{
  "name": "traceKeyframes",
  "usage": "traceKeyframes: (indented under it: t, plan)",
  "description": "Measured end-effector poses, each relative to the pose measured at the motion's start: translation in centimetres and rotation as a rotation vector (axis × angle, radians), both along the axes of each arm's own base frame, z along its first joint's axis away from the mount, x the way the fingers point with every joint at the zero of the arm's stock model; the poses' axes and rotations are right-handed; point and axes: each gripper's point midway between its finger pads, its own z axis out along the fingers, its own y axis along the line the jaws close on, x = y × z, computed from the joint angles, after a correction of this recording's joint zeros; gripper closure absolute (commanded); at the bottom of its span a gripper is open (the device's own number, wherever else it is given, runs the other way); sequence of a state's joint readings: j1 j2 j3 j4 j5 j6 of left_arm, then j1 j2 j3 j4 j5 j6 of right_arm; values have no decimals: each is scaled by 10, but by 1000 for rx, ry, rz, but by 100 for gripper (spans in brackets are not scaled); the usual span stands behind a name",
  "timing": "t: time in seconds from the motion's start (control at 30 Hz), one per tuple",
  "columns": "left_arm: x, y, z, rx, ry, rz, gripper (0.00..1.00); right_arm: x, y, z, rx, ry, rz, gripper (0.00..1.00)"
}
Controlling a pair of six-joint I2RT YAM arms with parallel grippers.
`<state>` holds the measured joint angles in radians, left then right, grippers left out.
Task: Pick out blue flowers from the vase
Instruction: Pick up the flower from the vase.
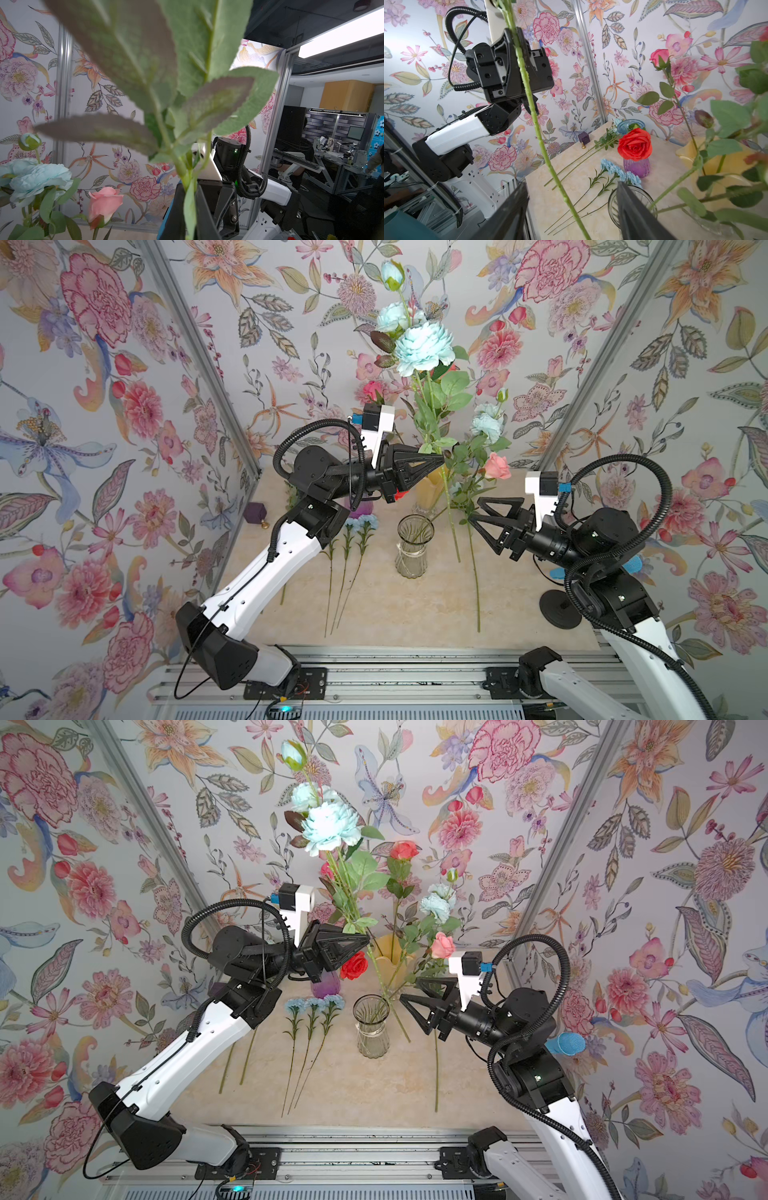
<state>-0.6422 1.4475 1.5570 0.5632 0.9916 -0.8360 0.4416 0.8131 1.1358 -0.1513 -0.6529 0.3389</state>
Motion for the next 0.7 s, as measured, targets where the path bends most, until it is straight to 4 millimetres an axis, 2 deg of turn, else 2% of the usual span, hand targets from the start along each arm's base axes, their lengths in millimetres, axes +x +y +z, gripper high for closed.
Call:
traceKeyframes:
  t: [0.2,0.33,0.5,0.7]
  plan:
    - [1,-1,-4,1,9,-4,100,-4,20,-1,-19,-41,42,39]
    - [6,-5,-12,30,25,6,100,-1,26,-4,-38,-58,32,33]
    - [24,-17,-24,84,41,38,100,8,20,-2,-46,-85,-48,27]
    - [52,-31,-56,154,119,89,100,26,11,-3,-65,-102,-159,27]
